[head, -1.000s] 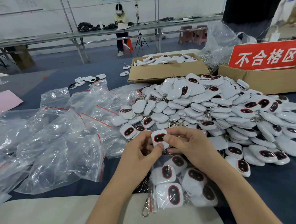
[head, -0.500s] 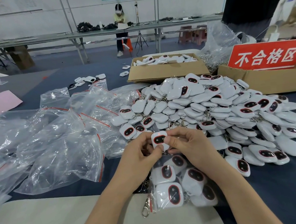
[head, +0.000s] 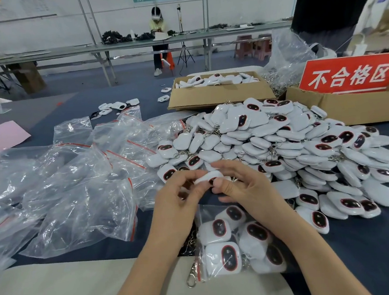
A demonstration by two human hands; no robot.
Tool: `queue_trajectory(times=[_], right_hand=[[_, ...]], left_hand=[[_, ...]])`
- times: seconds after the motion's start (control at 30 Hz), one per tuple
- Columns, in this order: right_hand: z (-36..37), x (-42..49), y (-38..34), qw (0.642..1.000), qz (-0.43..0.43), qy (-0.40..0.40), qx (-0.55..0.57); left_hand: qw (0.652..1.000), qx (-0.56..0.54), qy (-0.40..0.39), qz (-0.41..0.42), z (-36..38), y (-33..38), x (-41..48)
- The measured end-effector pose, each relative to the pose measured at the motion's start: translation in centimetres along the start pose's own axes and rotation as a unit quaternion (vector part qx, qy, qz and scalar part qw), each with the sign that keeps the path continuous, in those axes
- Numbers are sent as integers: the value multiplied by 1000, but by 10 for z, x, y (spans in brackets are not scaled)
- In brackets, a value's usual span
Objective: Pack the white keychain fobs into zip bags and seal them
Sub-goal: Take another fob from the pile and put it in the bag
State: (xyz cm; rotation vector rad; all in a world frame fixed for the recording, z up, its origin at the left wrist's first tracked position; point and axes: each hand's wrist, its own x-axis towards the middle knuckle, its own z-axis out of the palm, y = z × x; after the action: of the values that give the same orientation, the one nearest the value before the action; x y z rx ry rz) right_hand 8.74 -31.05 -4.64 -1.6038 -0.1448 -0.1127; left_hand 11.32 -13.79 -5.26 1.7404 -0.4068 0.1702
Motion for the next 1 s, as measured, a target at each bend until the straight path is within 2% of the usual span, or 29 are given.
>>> queue_trajectory(times=[0.1, 0.43, 0.67, 1.0], right_hand=[[-1, -1, -1, 1000, -18, 15, 13], [-3, -1, 0, 999, -11, 29, 22], [-5, -6, -4, 1000, 0, 1, 9], [-2, -4, -3, 999, 22, 17, 22]], left_hand=[[998, 54, -2, 42, 2, 4, -2], [998, 24, 3, 54, 2, 3, -2], [997, -49, -59, -33, -1, 0, 0], [996, -74, -30, -48, -3, -3, 1]])
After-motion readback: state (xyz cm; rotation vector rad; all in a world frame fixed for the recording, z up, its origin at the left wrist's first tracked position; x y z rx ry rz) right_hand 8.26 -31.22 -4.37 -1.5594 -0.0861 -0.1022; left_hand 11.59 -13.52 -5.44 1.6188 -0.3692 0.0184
